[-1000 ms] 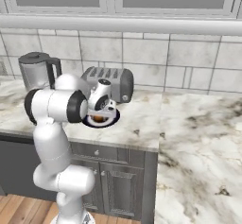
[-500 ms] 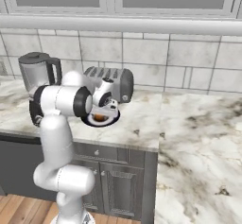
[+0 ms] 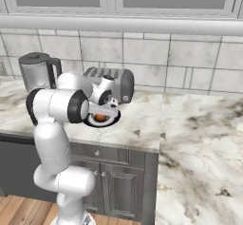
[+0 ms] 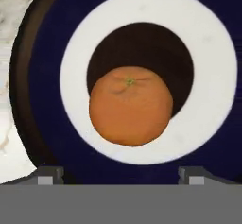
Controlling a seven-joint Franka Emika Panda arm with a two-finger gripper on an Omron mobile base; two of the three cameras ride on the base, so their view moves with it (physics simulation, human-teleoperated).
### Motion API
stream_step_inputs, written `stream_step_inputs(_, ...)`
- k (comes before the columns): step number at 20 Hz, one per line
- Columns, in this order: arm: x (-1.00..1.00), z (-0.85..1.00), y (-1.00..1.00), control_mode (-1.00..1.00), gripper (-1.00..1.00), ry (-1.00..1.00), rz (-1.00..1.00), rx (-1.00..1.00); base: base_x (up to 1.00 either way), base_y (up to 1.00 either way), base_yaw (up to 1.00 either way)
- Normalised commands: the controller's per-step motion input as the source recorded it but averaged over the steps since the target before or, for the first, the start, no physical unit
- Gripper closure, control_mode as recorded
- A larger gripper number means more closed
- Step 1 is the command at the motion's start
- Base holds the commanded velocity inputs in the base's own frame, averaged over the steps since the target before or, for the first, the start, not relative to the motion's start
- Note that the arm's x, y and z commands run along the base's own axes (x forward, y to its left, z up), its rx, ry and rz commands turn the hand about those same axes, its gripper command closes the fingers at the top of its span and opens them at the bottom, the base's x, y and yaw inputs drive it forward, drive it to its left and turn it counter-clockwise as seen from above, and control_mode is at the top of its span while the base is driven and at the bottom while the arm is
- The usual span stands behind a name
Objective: Pick the tangerine and banana from the fridge and place them on the plate next to the blender to make a fruit smoothie.
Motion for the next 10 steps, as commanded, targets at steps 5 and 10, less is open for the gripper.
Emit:
stream_step_inputs(5,-0.96,0.62,0.00,-1.00,-1.00,-0.24,0.00,0.00,0.00,0.00,0.00)
stream_step_inputs(10,-1.00,0.51,0.00,-1.00,-1.00,-0.29,-0.02,0.00,0.00,0.00,0.00)
